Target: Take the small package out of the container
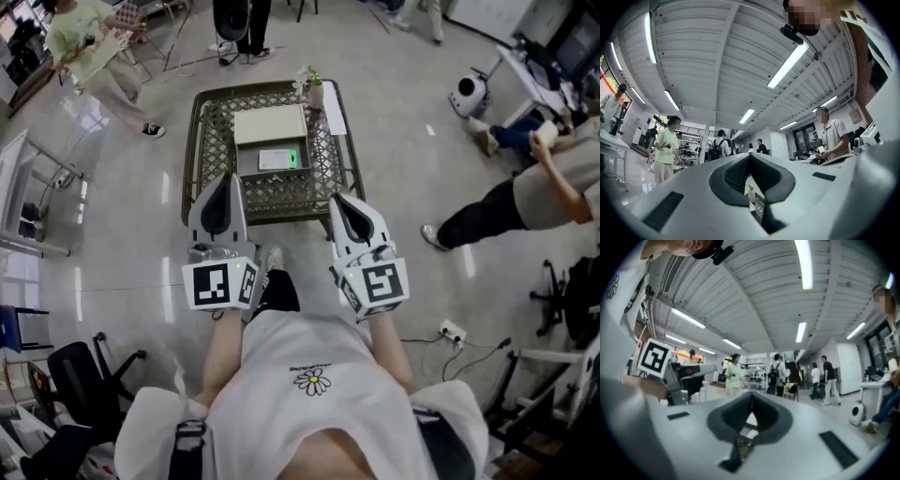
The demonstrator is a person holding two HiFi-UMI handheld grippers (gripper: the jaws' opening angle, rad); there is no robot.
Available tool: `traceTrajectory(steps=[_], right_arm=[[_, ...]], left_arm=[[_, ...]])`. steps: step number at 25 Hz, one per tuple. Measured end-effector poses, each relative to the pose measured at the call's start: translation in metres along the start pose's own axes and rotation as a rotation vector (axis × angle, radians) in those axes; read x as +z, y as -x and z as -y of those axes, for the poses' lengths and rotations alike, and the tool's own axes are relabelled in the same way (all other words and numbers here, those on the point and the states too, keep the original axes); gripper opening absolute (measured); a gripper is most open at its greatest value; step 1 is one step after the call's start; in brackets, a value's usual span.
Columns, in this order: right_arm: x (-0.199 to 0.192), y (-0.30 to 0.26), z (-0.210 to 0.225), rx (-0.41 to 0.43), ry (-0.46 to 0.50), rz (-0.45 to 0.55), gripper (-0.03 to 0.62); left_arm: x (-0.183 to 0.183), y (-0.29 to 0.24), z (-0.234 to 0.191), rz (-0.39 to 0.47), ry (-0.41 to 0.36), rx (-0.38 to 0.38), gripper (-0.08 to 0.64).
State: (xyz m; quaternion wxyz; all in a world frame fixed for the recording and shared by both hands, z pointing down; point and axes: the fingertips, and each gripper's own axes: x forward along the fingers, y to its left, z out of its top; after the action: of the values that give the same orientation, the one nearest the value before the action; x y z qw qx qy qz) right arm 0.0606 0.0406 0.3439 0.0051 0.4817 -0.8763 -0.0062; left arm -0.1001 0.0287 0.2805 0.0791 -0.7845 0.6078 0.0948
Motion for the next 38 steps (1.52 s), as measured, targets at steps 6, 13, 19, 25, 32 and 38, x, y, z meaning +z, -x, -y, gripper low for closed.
traceTrajectory(steps=[6, 13, 19, 25, 32, 38], right_arm=[[0.004, -0.092, 0.021, -0.003, 0.018, -0.002, 0.031], [0.027, -0.203, 0.041, -0.009, 0.0, 0.0, 0.031], [0.032, -0.255, 0.065, -0.043, -0.01, -0.004, 0.031], [0.033, -0.271, 0.097, -0.045, -0.03, 0.011, 0.031], [0.028, -0.278, 0.109, -0.02, -0.045, 0.001, 0.031], [0.027, -0.271, 0.119, -0.013, -0.078, -0.003, 0.031]], left_arm=[[-0.028, -0.08, -0.035, -0.004, 0.009, -0.05, 0.025], [-0.044, -0.169, -0.091, -0.026, 0.008, -0.085, 0.025], [-0.053, -0.227, -0.118, -0.045, 0.002, -0.109, 0.025], [-0.068, -0.252, -0.104, -0.075, -0.003, -0.124, 0.025], [-0.068, -0.265, -0.098, -0.075, -0.004, -0.119, 0.025], [-0.073, -0.268, -0.088, -0.122, -0.031, -0.14, 0.025]])
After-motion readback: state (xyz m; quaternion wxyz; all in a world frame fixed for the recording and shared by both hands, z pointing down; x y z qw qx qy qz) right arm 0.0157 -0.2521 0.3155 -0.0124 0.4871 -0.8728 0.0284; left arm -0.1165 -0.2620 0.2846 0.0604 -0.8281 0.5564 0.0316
